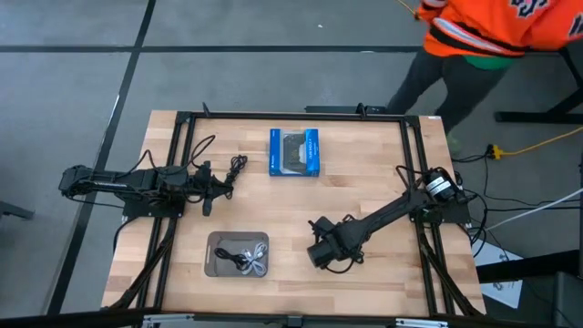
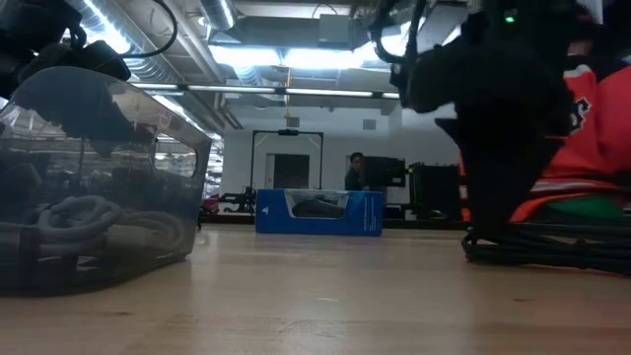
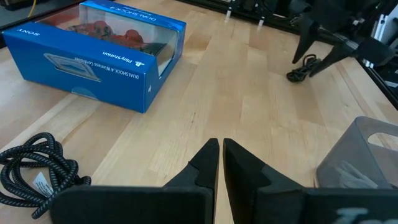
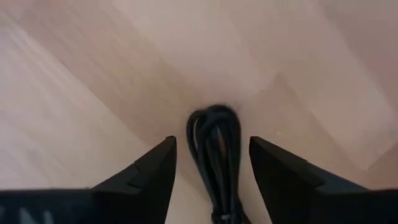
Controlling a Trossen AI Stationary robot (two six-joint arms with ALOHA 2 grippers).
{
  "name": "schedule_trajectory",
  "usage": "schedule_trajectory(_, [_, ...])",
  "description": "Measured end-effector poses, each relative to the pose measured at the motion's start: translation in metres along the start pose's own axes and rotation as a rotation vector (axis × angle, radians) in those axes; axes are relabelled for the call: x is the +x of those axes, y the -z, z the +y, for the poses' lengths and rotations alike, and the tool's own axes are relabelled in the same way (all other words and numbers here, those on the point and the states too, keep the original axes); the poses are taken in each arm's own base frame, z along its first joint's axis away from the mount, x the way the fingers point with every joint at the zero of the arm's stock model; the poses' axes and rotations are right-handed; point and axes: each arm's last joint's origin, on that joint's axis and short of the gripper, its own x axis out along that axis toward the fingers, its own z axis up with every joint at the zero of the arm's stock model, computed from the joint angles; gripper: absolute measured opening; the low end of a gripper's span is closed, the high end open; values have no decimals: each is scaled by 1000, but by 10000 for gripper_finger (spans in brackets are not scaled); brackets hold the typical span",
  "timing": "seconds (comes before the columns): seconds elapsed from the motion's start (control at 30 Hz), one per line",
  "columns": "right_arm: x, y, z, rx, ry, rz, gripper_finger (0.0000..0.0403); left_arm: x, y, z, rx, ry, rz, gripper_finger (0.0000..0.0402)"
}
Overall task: Pick and place USB-C Cables
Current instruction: Put the right black charger cable into the black bin
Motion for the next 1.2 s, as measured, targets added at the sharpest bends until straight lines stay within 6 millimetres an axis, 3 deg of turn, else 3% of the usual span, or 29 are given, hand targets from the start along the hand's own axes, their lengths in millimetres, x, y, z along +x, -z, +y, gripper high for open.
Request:
schedule_trajectory(0.33, [23,18,-9,65,-11,64,199,0,0,0,0,0,0,16])
schedule_trajectory(0.43, [24,18,-10,84,-6,64,148,0,0,0,0,0,0,16])
schedule_trajectory(0.57, [20,16,-5,76,-25,59,36,0,0,0,0,0,0,16])
schedule_trajectory(0.63, [17,13,-1,62,-42,24,32,0,0,0,0,0,0,16])
schedule_trajectory(0.83, [-10,-5,15,4,-68,-208,32,0,0,0,0,0,0,16])
schedule_trajectory(1.03, [-58,-41,43,-115,-146,-609,32,0,0,0,0,0,0,16])
schedule_trajectory(1.2, [-92,-74,66,-243,-310,-920,32,0,0,0,0,0,0,16])
